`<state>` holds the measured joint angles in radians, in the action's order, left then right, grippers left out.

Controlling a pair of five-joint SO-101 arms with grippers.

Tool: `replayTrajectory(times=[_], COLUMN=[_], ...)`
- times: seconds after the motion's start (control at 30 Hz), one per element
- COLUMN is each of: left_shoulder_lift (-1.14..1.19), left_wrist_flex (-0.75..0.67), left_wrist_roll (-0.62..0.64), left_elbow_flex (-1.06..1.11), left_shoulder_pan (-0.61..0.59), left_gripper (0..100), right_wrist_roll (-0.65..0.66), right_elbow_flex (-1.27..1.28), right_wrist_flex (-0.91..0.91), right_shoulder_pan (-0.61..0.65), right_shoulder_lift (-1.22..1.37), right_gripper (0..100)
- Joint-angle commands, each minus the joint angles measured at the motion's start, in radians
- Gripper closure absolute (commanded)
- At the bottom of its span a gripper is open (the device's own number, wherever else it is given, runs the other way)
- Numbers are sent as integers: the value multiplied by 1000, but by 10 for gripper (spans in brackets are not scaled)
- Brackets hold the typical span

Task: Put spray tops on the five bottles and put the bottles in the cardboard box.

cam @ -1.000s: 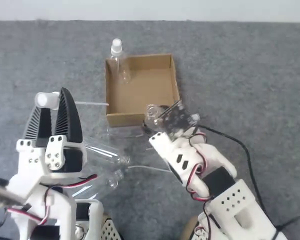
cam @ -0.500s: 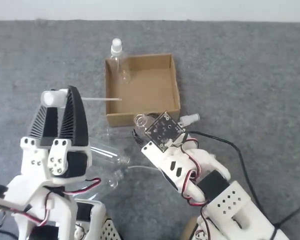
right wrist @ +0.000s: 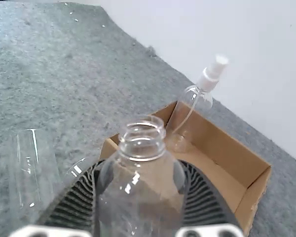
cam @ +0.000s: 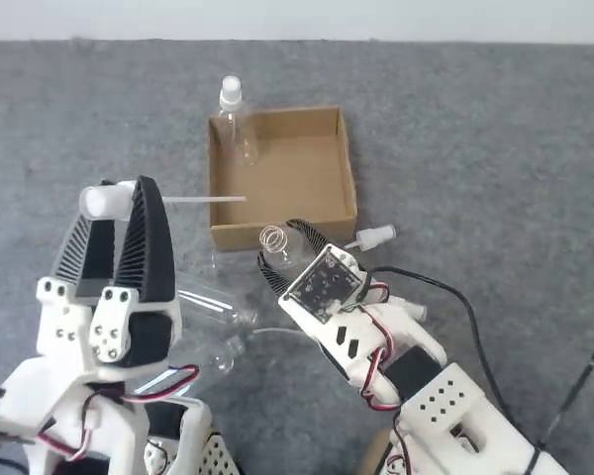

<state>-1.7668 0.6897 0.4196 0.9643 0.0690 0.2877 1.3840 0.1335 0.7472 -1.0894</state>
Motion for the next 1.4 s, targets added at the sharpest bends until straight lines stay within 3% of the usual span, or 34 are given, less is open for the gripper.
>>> replayTrajectory(times=[0.0,0.4,1.37], left_shoulder_lift=[-6,-8,-8], left_wrist_flex=[58,137,133], left_wrist_roll=[8,-38,-43], left_elbow_flex=[-59,-42,87], left_shoulder_pan=[69,91,94], left_gripper=[987,987,987], right_wrist_roll=[23,25,25], right_elbow_flex=[2,3,11], right_wrist_flex=[-77,-85,-85], right_shoulder_pan=[1,-1,2], right_shoulder_lift=[-30,-30,-30], right_gripper=[991,991,991])
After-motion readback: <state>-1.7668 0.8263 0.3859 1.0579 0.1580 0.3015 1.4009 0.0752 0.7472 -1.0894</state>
